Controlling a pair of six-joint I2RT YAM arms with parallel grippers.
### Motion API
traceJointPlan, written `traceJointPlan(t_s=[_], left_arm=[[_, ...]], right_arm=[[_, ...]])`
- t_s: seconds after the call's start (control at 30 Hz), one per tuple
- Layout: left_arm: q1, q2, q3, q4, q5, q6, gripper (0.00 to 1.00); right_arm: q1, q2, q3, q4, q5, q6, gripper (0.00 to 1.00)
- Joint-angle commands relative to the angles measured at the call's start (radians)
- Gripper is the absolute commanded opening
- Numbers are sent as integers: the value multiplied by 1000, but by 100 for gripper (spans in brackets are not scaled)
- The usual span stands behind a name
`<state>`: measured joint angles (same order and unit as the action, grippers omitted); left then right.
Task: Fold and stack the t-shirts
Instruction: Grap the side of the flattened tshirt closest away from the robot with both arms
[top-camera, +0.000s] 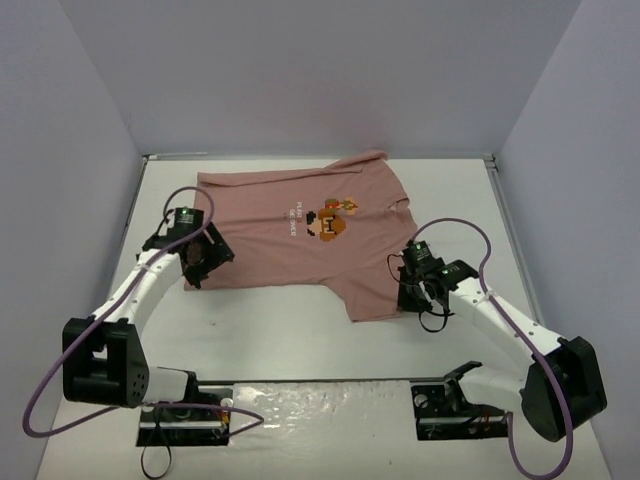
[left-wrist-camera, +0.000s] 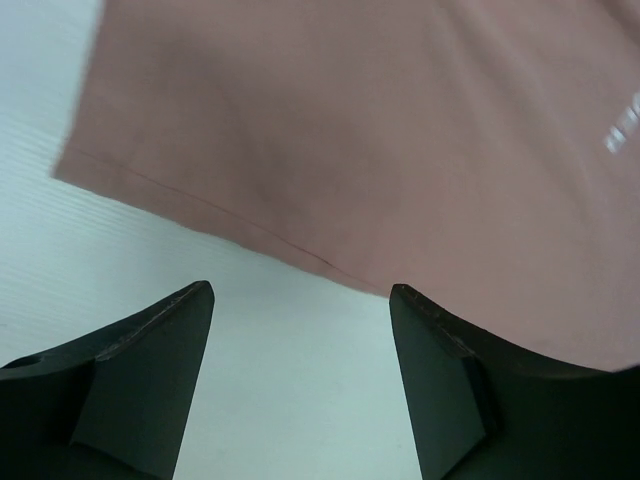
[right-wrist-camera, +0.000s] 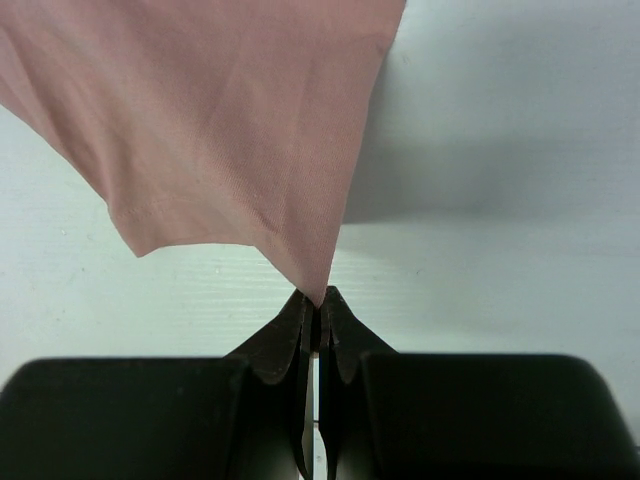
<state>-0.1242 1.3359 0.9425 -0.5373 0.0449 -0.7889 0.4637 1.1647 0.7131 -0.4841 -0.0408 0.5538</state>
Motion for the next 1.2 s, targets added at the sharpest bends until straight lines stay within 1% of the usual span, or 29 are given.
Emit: traceJointPlan(t_s=[0.0,0.07,0.2,0.43,0.67,0.77,0.8,0.87,0.9,0.97,1.0,1.03,1.07,1.17], left_arm=[[138,-5,-30,49,8,-7,68],[205,2,-52,64,11,-19,67],[294,31,-90,92,39,-27,67],[309,112,-124,179,26,-71,62],[310,174,-108,200,27,-82,59],[310,199,-103,211,27,-84,50],[310,203,-104,214,25,-84,49],[311,212,-105,220,15,-81,42],[310,218,-104,219,15,-78,31],[311,221,-104,211,18,-70,20],[311,216,-106,201,20,-65,10],[311,204,-110,188,19,-61,3],[311,190,-115,176,16,-54,0],[313,103,-130,116,7,-22,0]], right_arm=[[-7,11,81,-19,38,8,0],[-5,18,93,-21,52,3,0],[-5,17,94,-17,65,-1,0],[-6,12,82,-17,68,-8,0],[-5,11,78,-14,71,-9,0],[-5,12,78,-13,71,-8,0],[-7,12,79,-13,72,-9,0],[-7,10,79,-14,75,-9,0],[-6,11,80,-14,77,-8,0],[-5,8,82,-14,82,-4,0],[-5,4,84,-15,84,-2,0],[-5,-1,85,-17,84,0,0],[-5,-8,88,-18,85,1,0],[-5,-36,104,-36,89,9,0]])
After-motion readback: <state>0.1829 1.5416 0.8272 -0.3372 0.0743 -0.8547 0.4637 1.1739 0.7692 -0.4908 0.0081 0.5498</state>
